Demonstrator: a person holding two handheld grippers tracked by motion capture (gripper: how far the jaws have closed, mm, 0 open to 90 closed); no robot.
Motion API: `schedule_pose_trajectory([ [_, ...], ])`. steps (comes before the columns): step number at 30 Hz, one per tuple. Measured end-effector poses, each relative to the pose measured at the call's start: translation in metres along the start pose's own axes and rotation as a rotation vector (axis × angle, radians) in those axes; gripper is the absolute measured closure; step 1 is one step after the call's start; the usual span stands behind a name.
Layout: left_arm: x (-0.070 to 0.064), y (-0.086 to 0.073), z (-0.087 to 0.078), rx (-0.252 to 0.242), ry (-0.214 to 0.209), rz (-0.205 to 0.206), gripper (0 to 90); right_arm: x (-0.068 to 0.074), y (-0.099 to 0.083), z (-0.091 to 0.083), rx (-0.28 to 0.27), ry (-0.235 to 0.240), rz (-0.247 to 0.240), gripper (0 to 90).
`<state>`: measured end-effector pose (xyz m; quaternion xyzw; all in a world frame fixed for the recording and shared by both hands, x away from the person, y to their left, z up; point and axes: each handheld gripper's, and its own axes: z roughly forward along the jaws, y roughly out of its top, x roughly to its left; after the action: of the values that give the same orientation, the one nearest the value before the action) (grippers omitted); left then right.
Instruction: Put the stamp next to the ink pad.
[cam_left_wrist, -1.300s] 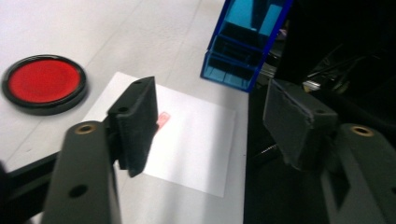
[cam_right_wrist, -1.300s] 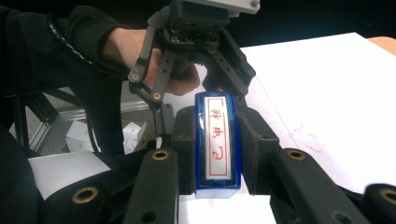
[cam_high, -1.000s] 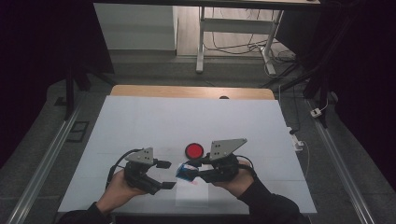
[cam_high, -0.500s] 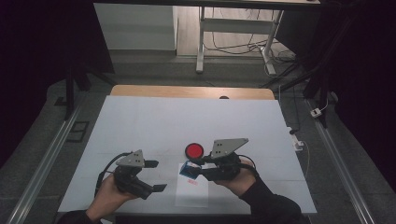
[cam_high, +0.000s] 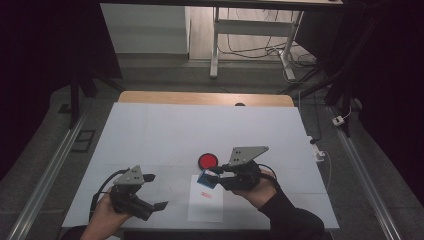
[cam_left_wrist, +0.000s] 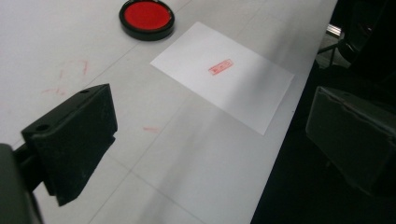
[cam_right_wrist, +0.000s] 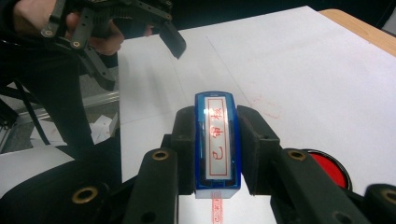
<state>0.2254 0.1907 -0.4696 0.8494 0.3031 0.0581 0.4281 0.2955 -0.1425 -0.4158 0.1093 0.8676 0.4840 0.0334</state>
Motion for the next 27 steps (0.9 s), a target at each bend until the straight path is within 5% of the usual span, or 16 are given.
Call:
schedule_pose_trajectory([
  [27,0.003,-0.038,-0.034,-0.01,0.125,-0.114,0.0,-0.021,-0.014,-0.007,0.076,-0.128,0.043,69.7],
])
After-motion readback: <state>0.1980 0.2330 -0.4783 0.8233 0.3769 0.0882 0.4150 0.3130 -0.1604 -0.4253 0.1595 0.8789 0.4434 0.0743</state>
